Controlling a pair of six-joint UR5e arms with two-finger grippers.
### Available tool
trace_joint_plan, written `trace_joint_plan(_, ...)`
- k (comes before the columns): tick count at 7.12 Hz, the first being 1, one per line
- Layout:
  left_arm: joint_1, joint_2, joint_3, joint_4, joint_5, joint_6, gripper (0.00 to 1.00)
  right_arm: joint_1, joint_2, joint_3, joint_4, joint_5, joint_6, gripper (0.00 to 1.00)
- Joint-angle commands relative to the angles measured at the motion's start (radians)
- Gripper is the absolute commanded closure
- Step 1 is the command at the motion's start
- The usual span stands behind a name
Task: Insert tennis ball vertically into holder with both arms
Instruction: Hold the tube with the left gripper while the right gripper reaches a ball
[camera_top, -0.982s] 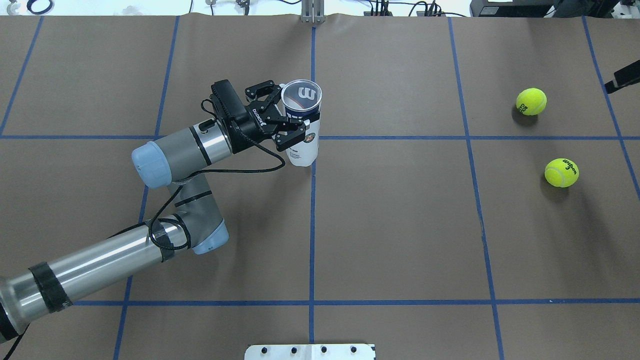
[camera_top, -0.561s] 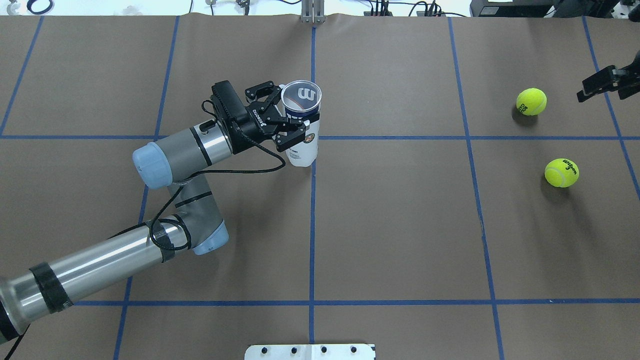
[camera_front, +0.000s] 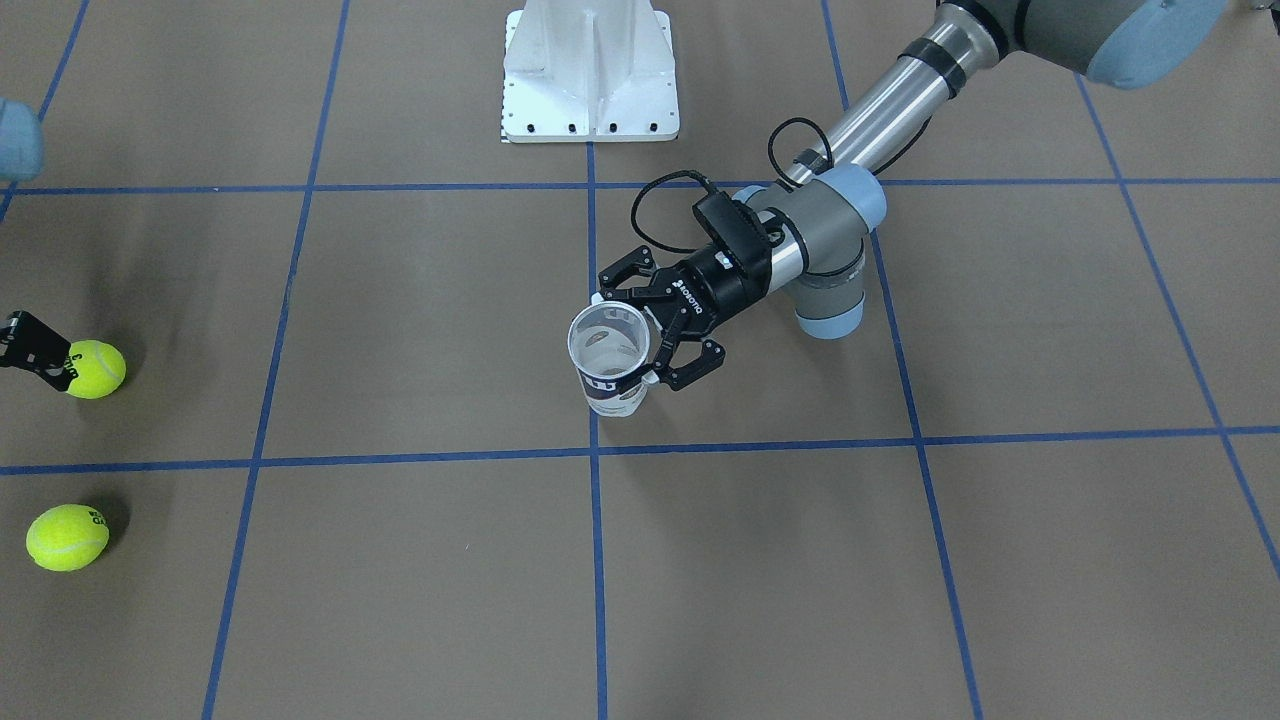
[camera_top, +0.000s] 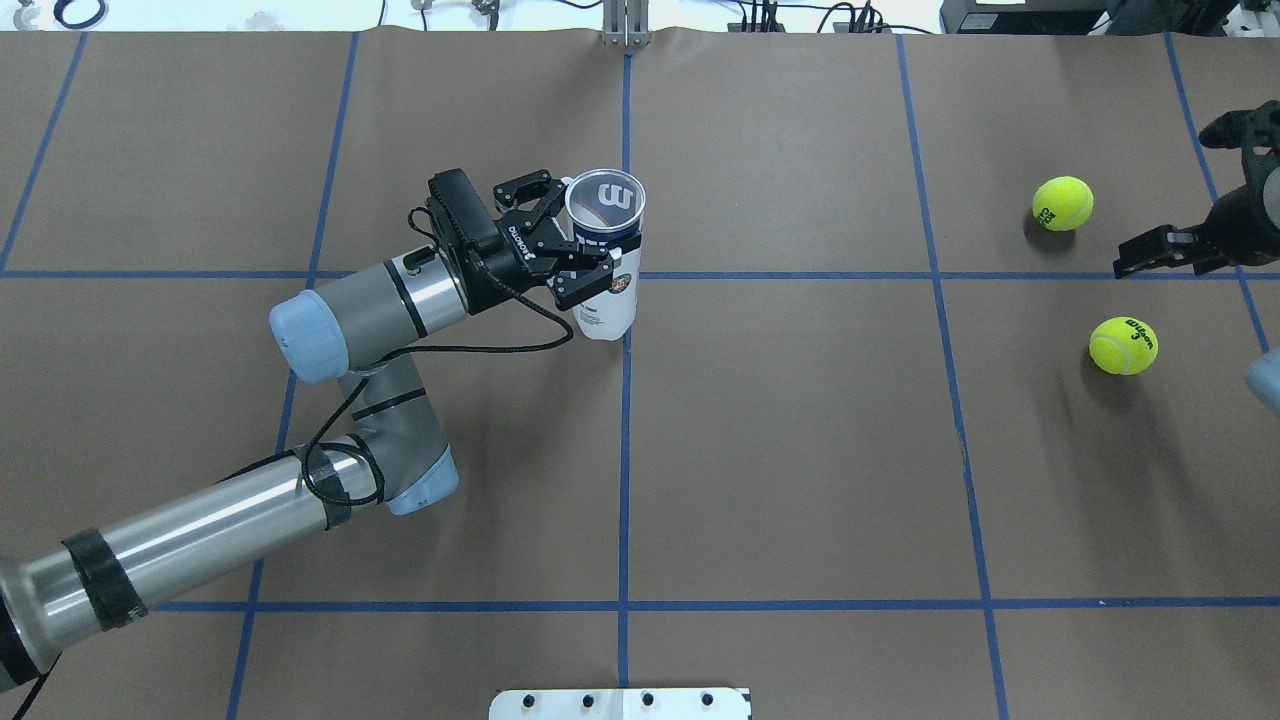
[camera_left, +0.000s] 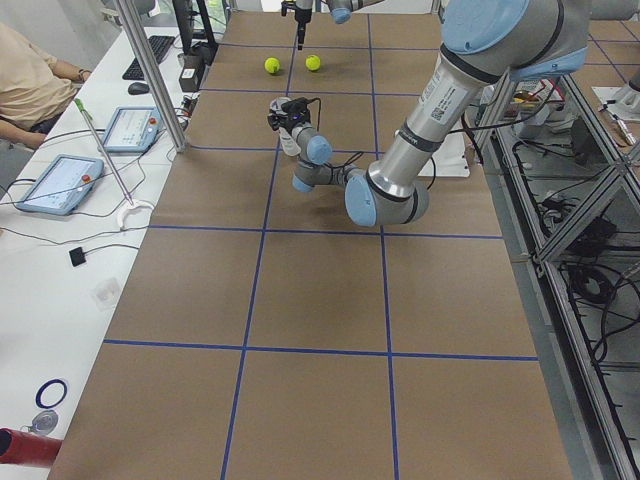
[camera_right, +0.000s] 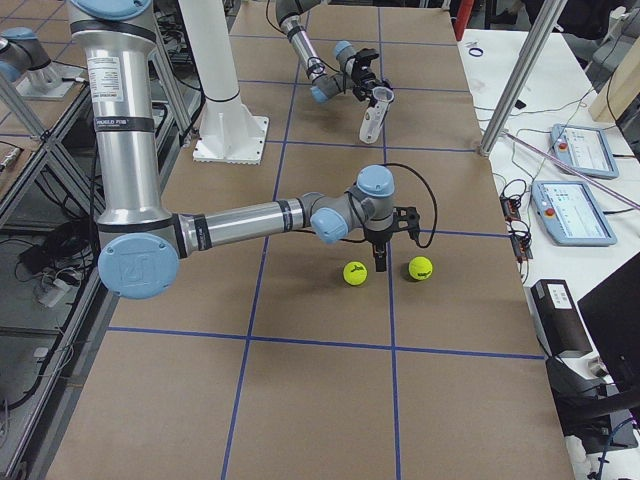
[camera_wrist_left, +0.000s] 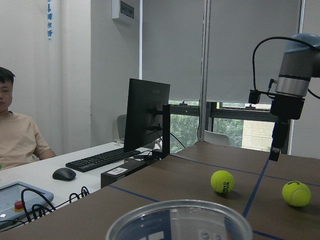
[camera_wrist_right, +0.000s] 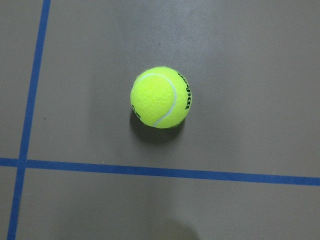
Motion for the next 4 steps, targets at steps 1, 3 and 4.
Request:
trace_joint_plan(1, 0.002, -0.002, 0.0, 0.0, 0.0, -0.002, 0.2, -0.05, -0.046, -0.006, 0.091, -0.034, 0.064, 0.01)
trace_joint_plan(3, 0.003, -0.002, 0.0, -0.002, 0.001, -0.002, 0.2, -0.09, -0.07, -0.035, 0.161, -0.076, 0.071, 0.01)
trace_joint_plan(4, 0.002, -0.002, 0.0, -0.002, 0.001, -0.002, 0.2, -0.099, -0.07, -0.045, 0.174, -0.077, 0.081, 0.01)
